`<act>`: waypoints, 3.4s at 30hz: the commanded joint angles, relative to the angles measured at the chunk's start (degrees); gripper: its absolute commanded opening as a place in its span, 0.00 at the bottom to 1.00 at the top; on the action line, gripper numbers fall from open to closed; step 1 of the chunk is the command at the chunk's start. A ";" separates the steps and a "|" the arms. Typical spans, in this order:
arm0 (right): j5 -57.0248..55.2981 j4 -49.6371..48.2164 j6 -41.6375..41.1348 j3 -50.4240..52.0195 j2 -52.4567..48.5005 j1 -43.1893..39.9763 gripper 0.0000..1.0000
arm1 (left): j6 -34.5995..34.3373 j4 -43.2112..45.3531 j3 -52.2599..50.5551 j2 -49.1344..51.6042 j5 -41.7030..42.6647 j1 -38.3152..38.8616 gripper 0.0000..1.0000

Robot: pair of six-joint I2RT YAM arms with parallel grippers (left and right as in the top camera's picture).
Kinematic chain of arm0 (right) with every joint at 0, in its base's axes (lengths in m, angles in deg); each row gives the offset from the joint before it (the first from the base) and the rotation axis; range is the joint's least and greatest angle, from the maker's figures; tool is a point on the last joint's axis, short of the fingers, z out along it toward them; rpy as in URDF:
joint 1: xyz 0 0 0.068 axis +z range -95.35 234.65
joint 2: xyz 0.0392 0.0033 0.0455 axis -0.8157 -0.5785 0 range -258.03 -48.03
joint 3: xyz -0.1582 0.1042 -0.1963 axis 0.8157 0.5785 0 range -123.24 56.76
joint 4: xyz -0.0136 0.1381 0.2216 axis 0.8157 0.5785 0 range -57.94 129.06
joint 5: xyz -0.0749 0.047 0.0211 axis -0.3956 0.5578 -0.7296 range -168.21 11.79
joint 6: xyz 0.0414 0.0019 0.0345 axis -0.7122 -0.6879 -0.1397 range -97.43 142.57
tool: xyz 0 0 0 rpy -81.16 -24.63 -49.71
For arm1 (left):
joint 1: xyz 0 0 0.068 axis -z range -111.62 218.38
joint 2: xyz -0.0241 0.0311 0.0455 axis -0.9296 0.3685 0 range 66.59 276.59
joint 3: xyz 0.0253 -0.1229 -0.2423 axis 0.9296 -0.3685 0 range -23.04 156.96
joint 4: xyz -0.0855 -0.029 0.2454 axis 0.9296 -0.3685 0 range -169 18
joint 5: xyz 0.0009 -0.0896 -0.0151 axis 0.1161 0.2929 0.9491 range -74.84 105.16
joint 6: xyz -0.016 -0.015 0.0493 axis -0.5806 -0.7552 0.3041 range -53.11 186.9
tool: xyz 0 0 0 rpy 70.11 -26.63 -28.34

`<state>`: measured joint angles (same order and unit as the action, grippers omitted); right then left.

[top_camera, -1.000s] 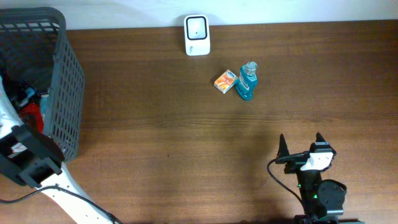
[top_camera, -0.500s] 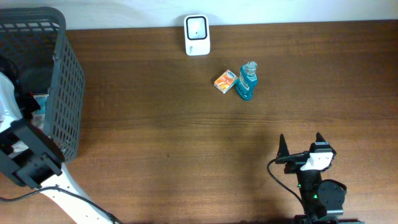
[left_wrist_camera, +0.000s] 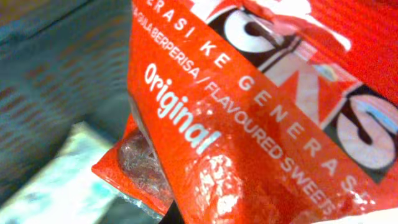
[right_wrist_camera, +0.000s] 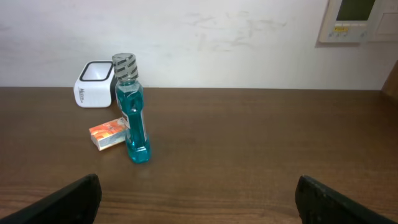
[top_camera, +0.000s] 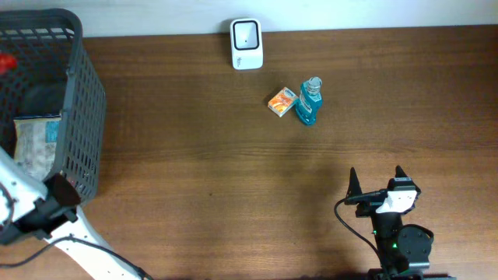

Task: Scan the item barcode
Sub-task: 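Drop the red snack bag on the table left of the Kleenex, then grasp the white-blue snack bag in the basket with the left gripper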

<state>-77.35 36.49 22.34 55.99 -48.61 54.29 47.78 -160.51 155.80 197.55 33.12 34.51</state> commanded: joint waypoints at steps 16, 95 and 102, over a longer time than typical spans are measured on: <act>-0.50 0.13 -0.66 0.46 0.37 0.35 0.99 | 11.08 0.72 -40.02 -5.81 -12.39 53.20 0.00; -0.48 0.13 -0.66 0.46 0.37 0.35 0.99 | 32.68 31.65 -70.34 3.43 -29.77 2.56 0.00; -0.50 0.13 -0.66 0.46 0.37 0.35 0.98 | 21.64 23.12 -53.42 0.17 -24.33 2.58 0.00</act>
<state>-77.35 36.49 22.30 55.99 -48.61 54.29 75.95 -135.38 93.53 199.38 2.10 37.11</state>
